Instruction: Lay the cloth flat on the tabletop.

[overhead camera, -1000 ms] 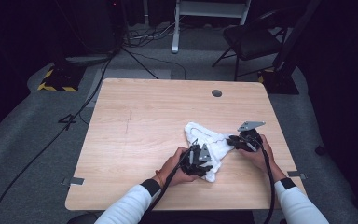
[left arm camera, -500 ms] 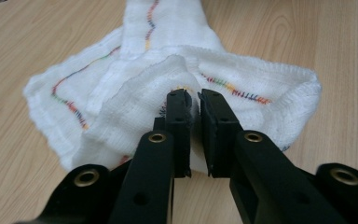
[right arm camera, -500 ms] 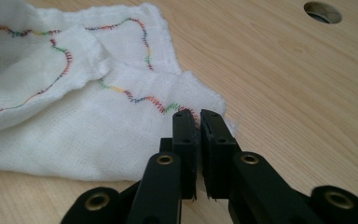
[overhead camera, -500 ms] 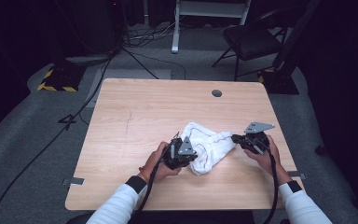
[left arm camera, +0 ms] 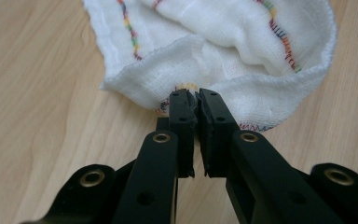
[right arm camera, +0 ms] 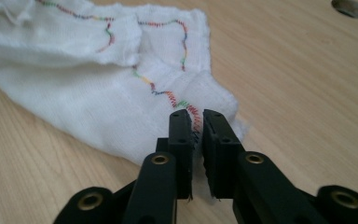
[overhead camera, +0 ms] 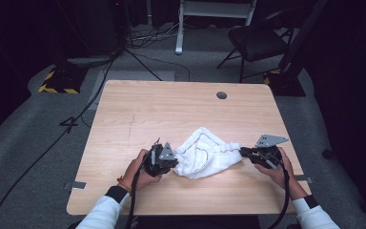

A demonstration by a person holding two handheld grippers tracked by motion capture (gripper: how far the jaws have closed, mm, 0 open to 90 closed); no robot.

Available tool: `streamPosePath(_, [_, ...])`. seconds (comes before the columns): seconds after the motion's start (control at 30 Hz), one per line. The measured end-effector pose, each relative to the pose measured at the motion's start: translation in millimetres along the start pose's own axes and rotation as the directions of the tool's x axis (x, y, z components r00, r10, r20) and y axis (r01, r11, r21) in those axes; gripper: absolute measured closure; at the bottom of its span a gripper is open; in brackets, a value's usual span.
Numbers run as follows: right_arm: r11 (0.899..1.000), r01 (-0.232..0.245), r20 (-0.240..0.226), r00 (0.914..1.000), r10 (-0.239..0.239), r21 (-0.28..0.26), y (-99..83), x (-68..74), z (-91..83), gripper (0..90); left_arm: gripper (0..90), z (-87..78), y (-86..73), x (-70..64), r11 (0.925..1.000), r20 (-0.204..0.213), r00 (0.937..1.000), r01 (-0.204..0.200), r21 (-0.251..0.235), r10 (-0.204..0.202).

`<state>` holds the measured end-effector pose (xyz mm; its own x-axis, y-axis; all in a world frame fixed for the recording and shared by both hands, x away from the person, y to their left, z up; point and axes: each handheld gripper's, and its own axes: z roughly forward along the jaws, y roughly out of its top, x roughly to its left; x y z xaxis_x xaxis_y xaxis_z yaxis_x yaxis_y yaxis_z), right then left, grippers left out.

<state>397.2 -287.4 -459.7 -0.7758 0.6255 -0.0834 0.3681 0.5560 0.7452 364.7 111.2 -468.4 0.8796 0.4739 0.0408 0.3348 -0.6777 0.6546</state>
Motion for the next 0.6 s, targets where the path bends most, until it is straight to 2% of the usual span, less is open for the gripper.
streamPosePath(0.07, [1.000,0.003,0.017,0.9998,-0.003,0.010,0.2,1.9,0.3,67.1,83.3,-0.2,-7.3,0.2,0.9997,0.005,0.9997,0.023,0.009,-0.023])
streamPosePath(0.13, [1.000,-0.008,0.031,0.9995,0.008,-0.001,3.3,2.2,-0.4,59.8,83.1,-0.4,-14.2,-0.5,0.9991,0.010,0.9993,0.037,0.019,-0.037])
streamPosePath(0.2, [0.999,-0.017,0.028,0.9994,0.018,-0.029,10.4,4.7,-0.8,57.9,83.1,-0.5,-17.5,-0.6,0.9989,0.011,0.9992,0.038,0.026,-0.038])
streamPosePath(0.3, [0.999,0.012,0.004,0.9999,-0.012,-0.043,21.1,13.3,4.0,54.2,83.6,0.3,-18.0,-0.4,0.9985,0.018,0.9988,0.045,0.030,-0.045])
streamPosePath(0.4, [0.998,0.060,-0.036,0.9974,-0.062,-0.036,33.2,23.9,17.7,52.0,84.6,4.0,-16.9,-1.8,0.9987,0.021,0.9993,0.030,0.041,-0.030])
streamPosePath(0.5, [0.995,0.098,-0.057,0.9935,-0.098,-0.004,44.0,32.1,37.7,50.5,83.2,7.0,-17.7,-2.6,0.9980,0.017,0.9997,0.017,0.061,-0.018])
streamPosePath(0.6, [0.995,0.100,-0.076,0.9923,-0.098,0.018,54.5,36.8,57.5,50.1,83.6,7.5,-17.9,-2.0,0.9981,0.017,0.9998,0.011,0.060,-0.012])
